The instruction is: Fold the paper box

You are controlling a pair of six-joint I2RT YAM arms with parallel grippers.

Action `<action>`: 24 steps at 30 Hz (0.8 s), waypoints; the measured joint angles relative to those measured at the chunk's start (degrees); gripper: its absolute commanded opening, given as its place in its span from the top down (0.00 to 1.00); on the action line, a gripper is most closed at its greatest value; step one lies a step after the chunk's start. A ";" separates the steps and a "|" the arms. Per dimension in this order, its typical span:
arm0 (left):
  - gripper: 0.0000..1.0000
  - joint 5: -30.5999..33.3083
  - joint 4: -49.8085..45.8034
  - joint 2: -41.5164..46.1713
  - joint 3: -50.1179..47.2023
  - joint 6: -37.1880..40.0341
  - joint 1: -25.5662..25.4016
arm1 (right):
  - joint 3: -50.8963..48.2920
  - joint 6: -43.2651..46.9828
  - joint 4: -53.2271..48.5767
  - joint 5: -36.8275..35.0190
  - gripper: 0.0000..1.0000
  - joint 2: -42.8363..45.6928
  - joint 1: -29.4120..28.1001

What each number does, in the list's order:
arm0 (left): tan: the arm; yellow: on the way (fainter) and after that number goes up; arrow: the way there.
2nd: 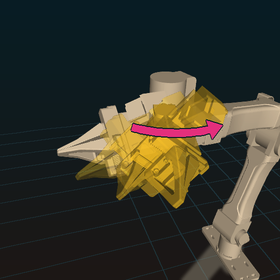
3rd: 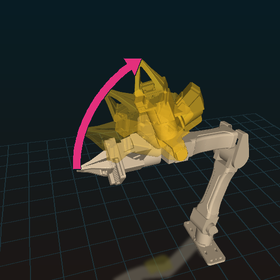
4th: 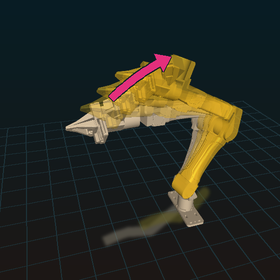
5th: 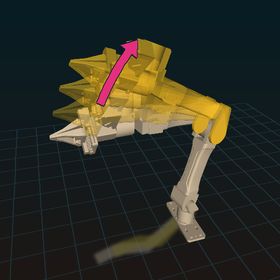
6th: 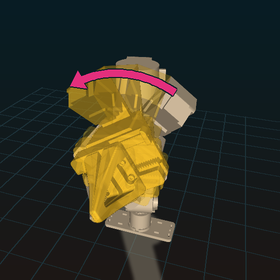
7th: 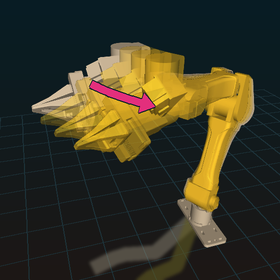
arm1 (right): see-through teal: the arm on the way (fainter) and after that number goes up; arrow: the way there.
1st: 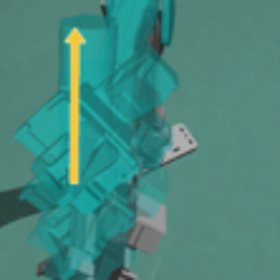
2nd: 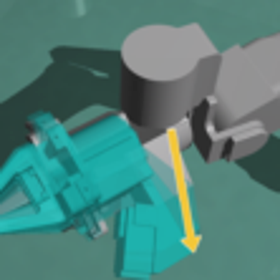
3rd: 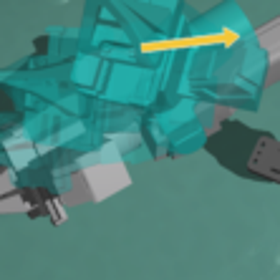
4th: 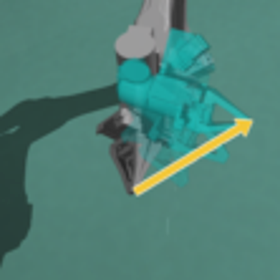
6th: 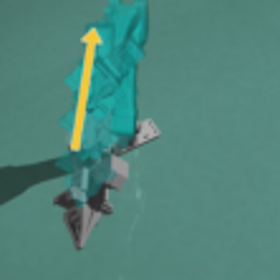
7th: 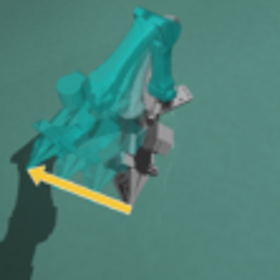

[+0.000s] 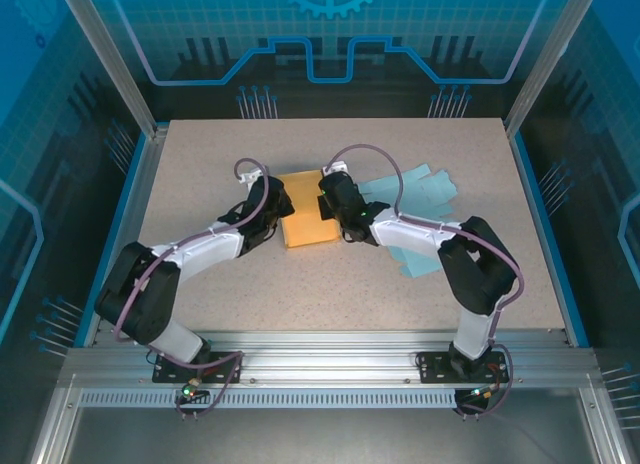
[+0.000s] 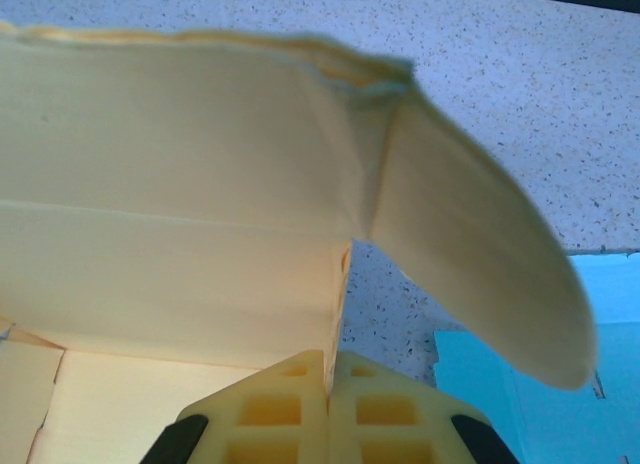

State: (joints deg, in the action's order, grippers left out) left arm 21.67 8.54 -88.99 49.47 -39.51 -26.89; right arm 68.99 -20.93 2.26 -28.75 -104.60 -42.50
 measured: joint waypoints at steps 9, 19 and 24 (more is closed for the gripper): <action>0.86 0.68 6.10 -2.19 -2.29 -4.20 -0.07 | 0.13 0.17 0.20 -0.31 1.00 -0.98 0.00; 0.86 0.61 10.08 -1.75 -6.93 -5.64 -1.51 | -0.52 0.42 1.11 -0.42 1.00 -0.94 0.00; 0.81 -0.22 11.26 0.37 -9.49 -5.44 -2.19 | -4.24 0.44 3.43 0.15 1.00 0.50 -0.24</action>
State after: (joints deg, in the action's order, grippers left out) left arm 21.45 19.79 -88.62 39.99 -44.95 -29.08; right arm 64.75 -20.49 5.69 -28.60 -104.09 -42.74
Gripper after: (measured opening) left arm 0.169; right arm 0.058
